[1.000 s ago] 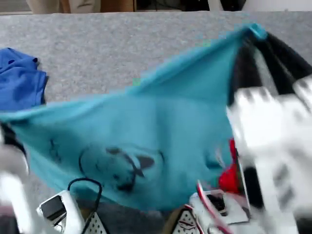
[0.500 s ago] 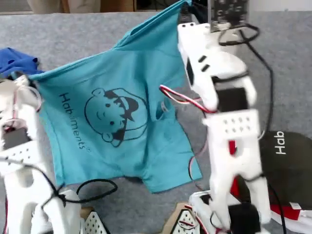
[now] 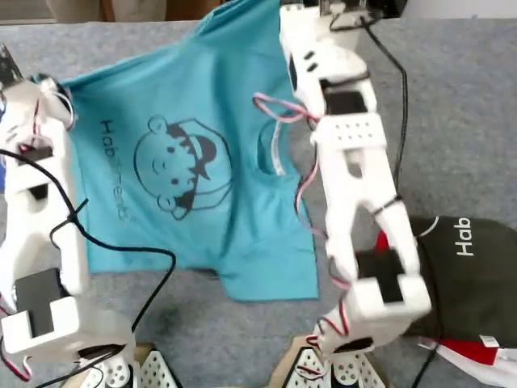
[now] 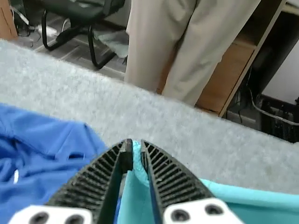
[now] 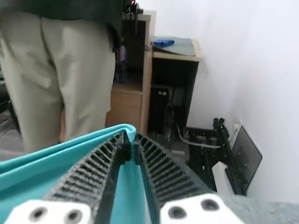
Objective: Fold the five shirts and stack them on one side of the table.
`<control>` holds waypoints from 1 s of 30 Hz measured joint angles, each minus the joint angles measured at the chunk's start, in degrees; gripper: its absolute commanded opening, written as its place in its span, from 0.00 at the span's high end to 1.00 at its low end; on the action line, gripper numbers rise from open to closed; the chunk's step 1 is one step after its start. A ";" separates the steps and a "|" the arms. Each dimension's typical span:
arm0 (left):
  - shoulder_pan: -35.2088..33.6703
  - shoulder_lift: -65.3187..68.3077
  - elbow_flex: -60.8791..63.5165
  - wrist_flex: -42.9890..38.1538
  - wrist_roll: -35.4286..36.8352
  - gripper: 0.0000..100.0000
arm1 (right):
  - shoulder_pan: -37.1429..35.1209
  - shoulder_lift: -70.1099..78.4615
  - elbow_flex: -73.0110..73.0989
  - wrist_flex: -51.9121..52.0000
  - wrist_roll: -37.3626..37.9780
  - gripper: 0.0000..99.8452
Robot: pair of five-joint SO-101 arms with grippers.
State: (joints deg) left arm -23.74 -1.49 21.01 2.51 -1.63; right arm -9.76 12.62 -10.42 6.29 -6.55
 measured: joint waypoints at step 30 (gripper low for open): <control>0.00 -14.07 -6.24 51.60 -14.33 0.98 | -1.14 8.00 -49.41 94.51 9.76 1.00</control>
State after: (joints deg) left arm -23.74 -15.56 14.77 54.11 -15.96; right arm -10.90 20.62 -59.82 100.79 3.21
